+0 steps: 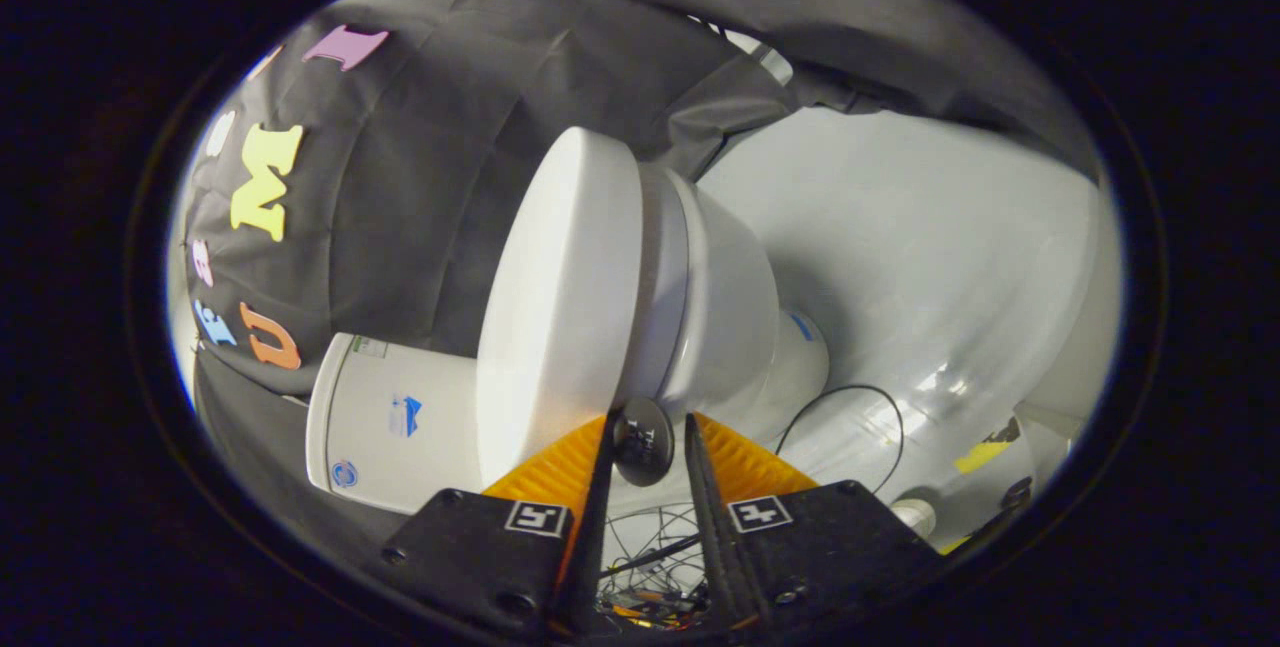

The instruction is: Open the toilet lid.

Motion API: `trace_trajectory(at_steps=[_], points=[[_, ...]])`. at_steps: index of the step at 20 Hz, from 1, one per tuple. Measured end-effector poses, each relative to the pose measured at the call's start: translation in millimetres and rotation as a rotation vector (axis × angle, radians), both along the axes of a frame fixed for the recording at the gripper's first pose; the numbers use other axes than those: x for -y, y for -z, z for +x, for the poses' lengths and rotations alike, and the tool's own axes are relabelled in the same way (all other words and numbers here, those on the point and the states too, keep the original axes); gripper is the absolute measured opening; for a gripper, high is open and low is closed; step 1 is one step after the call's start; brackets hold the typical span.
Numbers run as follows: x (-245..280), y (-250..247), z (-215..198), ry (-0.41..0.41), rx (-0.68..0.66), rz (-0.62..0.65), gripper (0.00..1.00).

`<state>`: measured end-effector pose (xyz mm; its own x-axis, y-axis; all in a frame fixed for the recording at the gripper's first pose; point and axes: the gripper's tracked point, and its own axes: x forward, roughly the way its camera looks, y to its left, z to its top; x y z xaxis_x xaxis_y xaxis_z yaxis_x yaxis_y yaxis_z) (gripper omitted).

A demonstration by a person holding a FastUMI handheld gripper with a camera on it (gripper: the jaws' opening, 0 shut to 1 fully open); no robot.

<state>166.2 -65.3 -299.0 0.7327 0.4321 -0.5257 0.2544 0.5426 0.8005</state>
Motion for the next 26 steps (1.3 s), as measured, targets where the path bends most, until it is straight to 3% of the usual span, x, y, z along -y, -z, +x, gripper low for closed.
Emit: trace_trajectory(at_steps=[3, 7, 13, 17, 26], points=[[0, 0, -1, 0.002, 0.008, 0.019, 0.23], [-2, -8, -1, 0.019, 0.021, 0.068, 0.08], [-5, -9, -2, 0.031, -0.065, 0.142, 0.06], [-6, -11, -3, -0.004, -0.034, 0.049, 0.06], [-5, -24, -3, 0.011, -0.009, 0.066, 0.06]])
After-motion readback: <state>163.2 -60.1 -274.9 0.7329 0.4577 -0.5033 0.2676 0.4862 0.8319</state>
